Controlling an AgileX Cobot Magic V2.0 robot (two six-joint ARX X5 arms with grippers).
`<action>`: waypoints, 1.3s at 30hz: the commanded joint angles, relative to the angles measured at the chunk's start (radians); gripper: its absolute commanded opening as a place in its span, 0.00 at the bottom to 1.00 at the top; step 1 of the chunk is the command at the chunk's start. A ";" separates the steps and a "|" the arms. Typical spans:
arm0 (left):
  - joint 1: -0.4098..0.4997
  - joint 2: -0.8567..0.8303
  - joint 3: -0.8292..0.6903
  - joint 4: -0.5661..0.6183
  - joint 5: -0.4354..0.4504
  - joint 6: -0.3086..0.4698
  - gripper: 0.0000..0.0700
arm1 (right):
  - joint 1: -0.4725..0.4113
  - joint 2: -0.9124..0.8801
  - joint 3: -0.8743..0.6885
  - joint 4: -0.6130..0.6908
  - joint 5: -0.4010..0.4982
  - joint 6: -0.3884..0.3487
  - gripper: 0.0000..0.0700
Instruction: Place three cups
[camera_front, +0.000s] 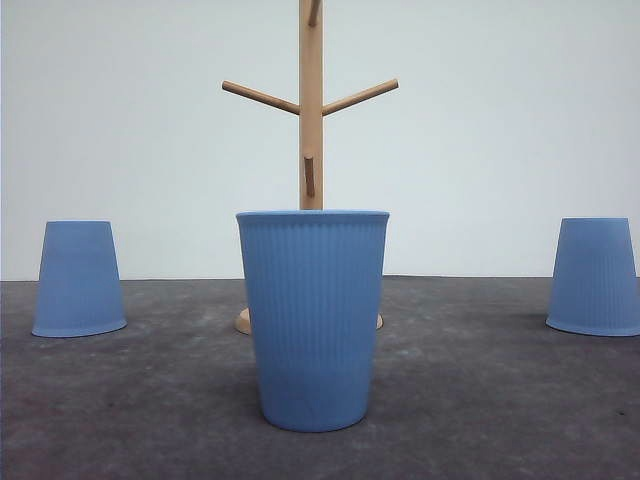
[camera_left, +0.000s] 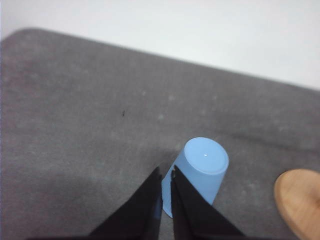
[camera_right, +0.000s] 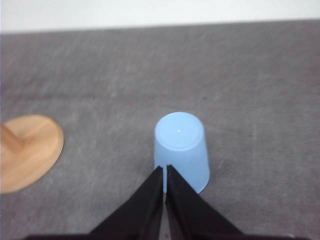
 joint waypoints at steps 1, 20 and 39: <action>-0.003 0.089 0.055 0.005 -0.002 0.057 0.02 | 0.003 0.068 0.061 -0.022 -0.021 -0.038 0.01; -0.048 0.359 0.260 -0.283 0.298 0.231 0.02 | 0.002 0.198 0.147 -0.147 -0.139 -0.104 0.01; -0.048 0.381 0.263 -0.231 0.285 0.128 0.86 | 0.002 0.198 0.147 -0.179 -0.138 -0.116 1.00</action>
